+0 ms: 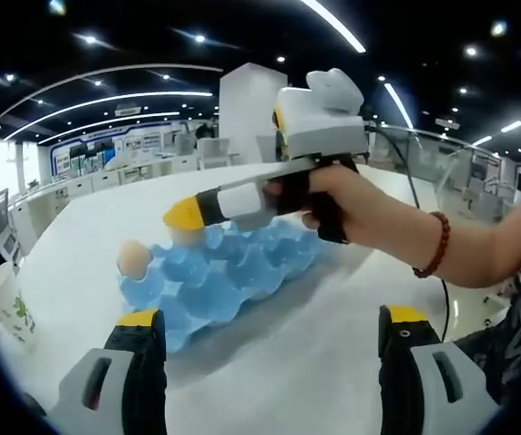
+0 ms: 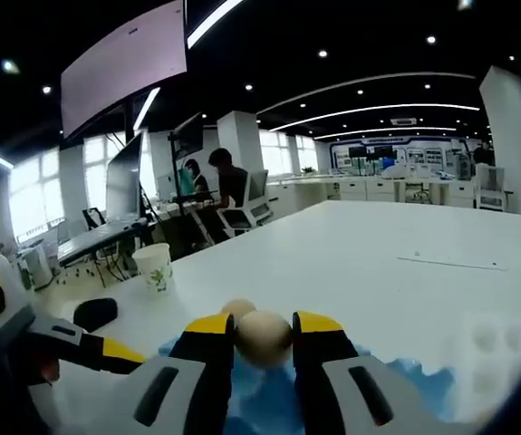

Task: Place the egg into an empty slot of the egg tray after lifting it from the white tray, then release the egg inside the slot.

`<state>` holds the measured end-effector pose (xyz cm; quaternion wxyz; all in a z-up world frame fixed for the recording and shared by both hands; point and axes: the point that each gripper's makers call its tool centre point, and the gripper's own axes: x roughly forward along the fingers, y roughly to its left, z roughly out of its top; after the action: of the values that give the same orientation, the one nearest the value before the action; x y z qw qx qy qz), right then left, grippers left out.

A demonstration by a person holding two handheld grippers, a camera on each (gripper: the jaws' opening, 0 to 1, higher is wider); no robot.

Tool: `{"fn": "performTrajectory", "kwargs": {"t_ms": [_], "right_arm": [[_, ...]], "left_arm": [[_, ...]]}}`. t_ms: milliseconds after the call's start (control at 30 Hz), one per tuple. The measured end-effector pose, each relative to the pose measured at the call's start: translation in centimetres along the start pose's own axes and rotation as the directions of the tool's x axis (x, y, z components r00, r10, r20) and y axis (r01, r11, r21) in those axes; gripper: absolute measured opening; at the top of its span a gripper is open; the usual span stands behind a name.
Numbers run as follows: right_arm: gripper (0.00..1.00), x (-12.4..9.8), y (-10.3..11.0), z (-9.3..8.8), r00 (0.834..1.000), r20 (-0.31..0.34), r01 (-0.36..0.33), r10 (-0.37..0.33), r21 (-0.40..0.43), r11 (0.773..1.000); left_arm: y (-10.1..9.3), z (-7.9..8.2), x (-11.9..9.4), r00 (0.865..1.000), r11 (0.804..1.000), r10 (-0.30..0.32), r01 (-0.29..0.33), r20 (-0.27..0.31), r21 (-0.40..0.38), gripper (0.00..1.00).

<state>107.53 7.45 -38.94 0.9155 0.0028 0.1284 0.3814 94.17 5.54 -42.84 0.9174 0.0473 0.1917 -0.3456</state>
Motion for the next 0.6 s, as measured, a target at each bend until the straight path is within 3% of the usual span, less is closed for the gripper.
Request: {"fn": "performTrajectory", "kwargs": {"t_ms": [600], "right_arm": [[0.26, 2.5, 0.1, -1.3, 0.999, -0.038, -0.013, 0.012, -0.030, 0.999]], "left_arm": [[0.4, -0.1, 0.3, 1.000, 1.000, -0.008, 0.008, -0.004, 0.005, 1.00]]}}
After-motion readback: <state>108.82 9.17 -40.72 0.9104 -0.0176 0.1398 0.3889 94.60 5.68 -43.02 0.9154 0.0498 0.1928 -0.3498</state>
